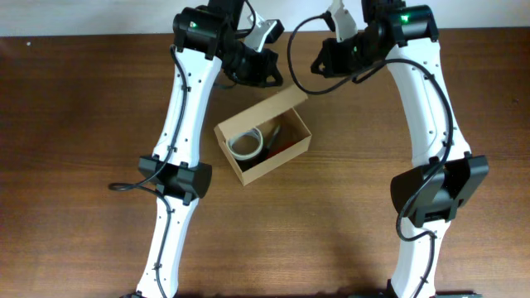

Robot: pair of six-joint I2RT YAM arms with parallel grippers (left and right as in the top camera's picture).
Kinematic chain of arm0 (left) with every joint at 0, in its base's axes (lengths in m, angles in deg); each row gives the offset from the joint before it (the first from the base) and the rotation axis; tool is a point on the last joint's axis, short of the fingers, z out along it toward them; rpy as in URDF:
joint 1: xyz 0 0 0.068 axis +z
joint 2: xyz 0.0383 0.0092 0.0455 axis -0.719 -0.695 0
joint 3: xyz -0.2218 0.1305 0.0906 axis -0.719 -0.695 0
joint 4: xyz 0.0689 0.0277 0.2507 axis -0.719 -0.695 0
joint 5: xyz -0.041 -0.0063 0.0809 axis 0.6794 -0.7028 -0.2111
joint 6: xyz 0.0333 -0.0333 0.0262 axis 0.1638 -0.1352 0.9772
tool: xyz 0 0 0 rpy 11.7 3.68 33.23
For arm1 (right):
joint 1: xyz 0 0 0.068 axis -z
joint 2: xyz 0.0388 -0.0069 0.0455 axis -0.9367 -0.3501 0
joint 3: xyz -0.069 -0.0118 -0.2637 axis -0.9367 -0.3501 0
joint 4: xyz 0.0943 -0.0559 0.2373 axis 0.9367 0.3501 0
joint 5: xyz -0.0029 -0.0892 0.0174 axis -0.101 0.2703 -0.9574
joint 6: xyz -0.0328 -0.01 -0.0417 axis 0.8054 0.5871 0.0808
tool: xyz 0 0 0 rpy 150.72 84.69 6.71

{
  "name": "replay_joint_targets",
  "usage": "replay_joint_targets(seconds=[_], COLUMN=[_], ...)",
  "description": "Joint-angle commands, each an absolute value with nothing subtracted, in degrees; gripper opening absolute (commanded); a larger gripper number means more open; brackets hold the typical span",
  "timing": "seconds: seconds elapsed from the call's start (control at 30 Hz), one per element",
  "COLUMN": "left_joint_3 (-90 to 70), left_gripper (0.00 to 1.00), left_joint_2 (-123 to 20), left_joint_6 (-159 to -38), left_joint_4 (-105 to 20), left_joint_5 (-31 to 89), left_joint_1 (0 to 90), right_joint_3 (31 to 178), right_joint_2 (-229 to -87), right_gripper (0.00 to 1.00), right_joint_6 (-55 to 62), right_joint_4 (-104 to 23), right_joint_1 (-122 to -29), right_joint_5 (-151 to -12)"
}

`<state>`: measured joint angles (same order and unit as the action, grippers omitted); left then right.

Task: Pack container
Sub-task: 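Fold the lid down over the box with both grippers, then press the closed lid down with both grippers, then lift away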

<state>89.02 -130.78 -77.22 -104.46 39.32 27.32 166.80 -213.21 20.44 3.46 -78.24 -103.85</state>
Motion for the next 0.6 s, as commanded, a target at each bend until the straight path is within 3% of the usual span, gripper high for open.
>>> replay_joint_targets(seconds=[0.0,0.33,0.57], left_joint_3=[89.85,87.38,72.56], left_gripper=[0.01,0.01,0.01], left_joint_2=[-126.93,-120.0,-111.63], left_joint_6=[-78.3,-80.44,-80.42], left_joint_4=[-104.63,-104.63,-104.63], left_joint_5=[33.81,14.95,6.91], left_joint_1=[27.38,27.43,27.43], right_joint_3=[168.64,168.68,168.68], right_joint_2=[-211.36,-208.34,-206.74], right_gripper=[0.04,0.04,0.04], right_joint_6=[21.97,22.41,21.27], right_joint_4=[5.12,10.92,18.74], right_joint_1=[-78.43,-78.46,-78.63], right_joint_5=[-99.31,-94.8,-92.71])
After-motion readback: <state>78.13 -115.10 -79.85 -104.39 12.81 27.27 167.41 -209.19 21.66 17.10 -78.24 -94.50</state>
